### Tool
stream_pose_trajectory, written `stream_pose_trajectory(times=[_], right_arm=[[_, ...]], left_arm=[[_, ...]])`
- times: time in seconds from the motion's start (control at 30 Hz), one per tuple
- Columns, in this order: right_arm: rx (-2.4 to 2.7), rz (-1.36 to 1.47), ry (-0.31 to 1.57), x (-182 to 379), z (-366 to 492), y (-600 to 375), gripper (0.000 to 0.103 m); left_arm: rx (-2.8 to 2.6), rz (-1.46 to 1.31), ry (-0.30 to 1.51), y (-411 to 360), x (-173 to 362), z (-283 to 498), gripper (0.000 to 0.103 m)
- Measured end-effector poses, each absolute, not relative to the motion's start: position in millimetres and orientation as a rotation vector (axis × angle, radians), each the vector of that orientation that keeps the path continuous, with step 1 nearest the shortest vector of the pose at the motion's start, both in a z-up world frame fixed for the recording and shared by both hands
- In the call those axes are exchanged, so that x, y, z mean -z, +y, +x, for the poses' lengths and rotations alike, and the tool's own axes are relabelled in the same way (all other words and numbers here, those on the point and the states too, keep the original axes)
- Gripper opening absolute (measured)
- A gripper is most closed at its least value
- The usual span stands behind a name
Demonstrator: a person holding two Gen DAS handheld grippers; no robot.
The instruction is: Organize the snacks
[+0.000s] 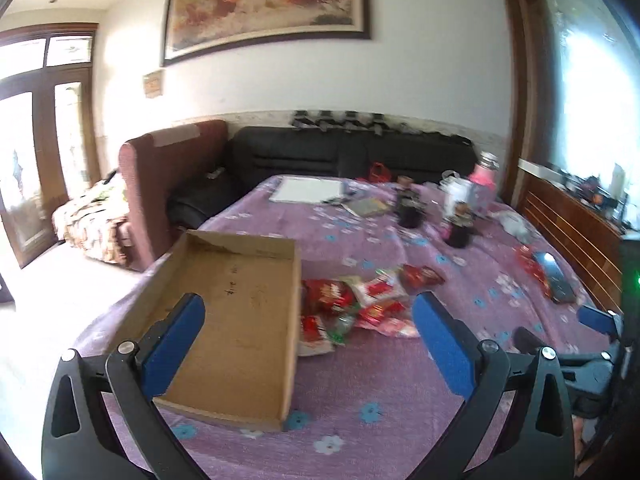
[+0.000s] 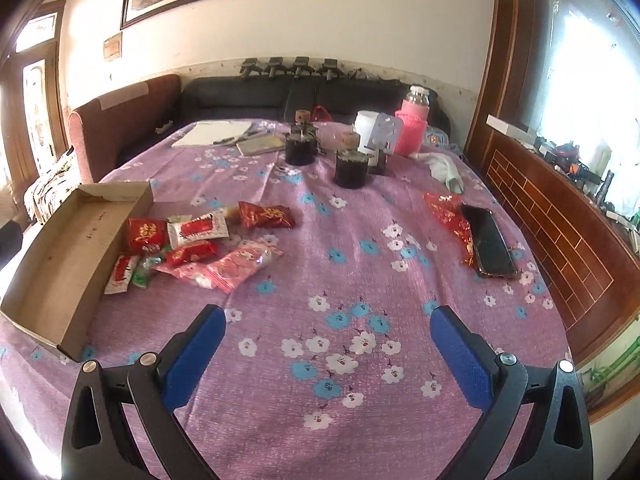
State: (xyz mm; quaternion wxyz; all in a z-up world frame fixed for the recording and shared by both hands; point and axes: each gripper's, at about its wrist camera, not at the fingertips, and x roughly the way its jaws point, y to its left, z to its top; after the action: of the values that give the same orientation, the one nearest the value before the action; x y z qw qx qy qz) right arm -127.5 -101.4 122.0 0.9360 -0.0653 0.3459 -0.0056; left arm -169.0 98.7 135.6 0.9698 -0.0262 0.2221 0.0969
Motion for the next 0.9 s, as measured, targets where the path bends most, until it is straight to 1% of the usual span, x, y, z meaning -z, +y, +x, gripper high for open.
stream_pose_trajectory(times=[0.23, 0.43, 0.9], right_arm=[[0.053, -0.199, 0.631, -132.1, -140.7, -85.4, 0.103], [0.067, -0.248, 0.606, -130.4, -142.8, -77.5, 0.103], [0.084, -0.259, 0.632, -117.4, -132.1, -82.5, 0.103]], left_arm=[[-0.171, -0.123, 0.467, 112.4, -130.0, -169.5, 0.103], [-0.152, -0.094, 0.506, 103.6, -122.7, -162.6, 0.103], [-0.146, -0.081, 0.553, 100.5, -112.1, -151.5, 0.103]])
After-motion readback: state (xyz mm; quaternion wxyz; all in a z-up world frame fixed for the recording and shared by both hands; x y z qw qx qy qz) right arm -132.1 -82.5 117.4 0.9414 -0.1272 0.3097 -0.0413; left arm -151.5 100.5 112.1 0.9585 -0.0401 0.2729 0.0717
